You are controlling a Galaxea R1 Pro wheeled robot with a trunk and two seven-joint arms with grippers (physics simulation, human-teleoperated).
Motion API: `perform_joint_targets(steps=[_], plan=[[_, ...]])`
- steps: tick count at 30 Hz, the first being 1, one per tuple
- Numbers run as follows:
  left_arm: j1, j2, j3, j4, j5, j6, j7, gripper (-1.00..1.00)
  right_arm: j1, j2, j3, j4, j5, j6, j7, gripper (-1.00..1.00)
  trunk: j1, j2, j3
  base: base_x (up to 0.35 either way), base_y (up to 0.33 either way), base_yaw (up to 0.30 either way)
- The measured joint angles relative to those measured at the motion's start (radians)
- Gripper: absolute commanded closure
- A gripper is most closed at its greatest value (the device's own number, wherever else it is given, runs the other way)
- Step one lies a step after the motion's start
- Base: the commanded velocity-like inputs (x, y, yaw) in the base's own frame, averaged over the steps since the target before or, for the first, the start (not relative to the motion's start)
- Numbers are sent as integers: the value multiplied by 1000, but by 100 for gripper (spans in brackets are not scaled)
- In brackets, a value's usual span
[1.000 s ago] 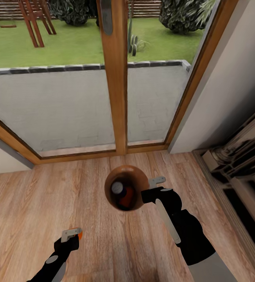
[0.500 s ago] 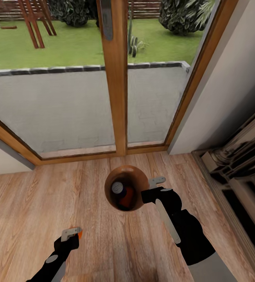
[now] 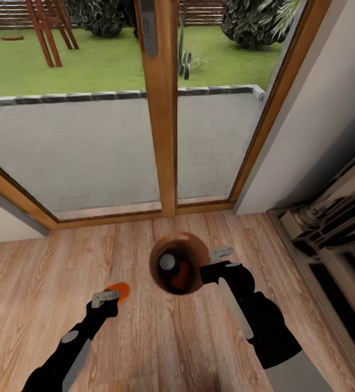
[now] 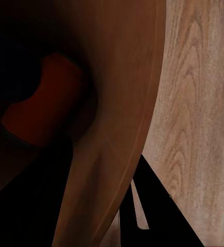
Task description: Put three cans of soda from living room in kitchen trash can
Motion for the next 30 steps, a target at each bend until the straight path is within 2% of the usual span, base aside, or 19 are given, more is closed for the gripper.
perform_joint_targets(steps=[1, 2, 3, 4, 5, 6, 8, 10, 14, 15, 18, 20, 21, 23, 26, 30], plan=[[0, 6, 0, -15, 0, 14, -21, 100, 0, -2, 0, 0, 1, 0, 0, 100, 0, 0, 0, 0, 0, 0], [0, 17, 3, -51, 2, 90, -85, 100, 0, -5, 0, 0, -3, -1, -1, 100, 0, 0, 0, 0, 0, 0], [0, 26, 18, -95, 10, 204, -171, 100, 0, -7, 0, 0, -5, -1, -1, 100, 0, 0, 0, 0, 0, 0], [0, 34, 73, -150, 25, 323, -294, 100, 0, -9, 0, 0, -6, -1, -1, 100, 0, 0, 0, 0, 0, 0], [0, 36, 101, -168, 25, 352, -333, 100, 0, -10, 0, 1, -5, -1, -1, 100, 0, 0, 0, 0, 0, 0], [0, 39, 153, -195, 31, 390, -394, 100, 1, -11, 0, 3, -6, -1, -1, 100, 0, 0, 0, 0, 0, 0], [0, 41, 208, -229, 35, 425, -465, 100, 0, -16, 0, 13, -9, -2, -1, 100, 0, 0, 0, 0, 0, 0], [0, 43, 231, -248, 34, 438, -505, 100, 0, -19, 0, 20, -4, -1, -1, 100, 0, 0, 0, 0, 0, 0], [0, 66, 254, -270, 36, 468, -581, 100, 0, -23, 0, 29, -4, -2, -2, 100, 0, 0, 0, 0, 0, 0], [0, 78, 260, -279, 37, 507, -615, 100, 0, -23, 0, 32, -7, -2, -2, 100, 0, 0, 0, 0, 0, 0], [0, 92, 271, -305, 38, 567, -664, 100, 0, -24, 0, 35, -8, -2, -2, 100, 0, 0, 0, 0, 0, 0], [0, 101, 293, -326, 38, 600, -704, 100, 0, -26, 0, 38, -6, -2, -2, 100, 0, 0, 0, 0, 0, 0], [0, 105, 317, -338, 40, 619, -731, 100, 0, -29, 0, 52, -9, -4, -1, 100, 0, 0, 0, 0, 0, 0], [0, 116, 333, -345, 39, 640, -770, 100, 0, -31, 0, 85, -6, -3, -2, 100, 0, 0, 0, 0, 0, 0], [0, 136, 355, -350, 42, 687, -887, 100, 1, -32, 0, 99, -2, -4, -1, 100, 0, 0, 0, 0, 0, 0], [0, 141, 374, -351, 42, 698, -931, 100, 0, -32, 0, 130, -11, -12, -1, 100, 0, 0, 0, 0, 0, 0]])
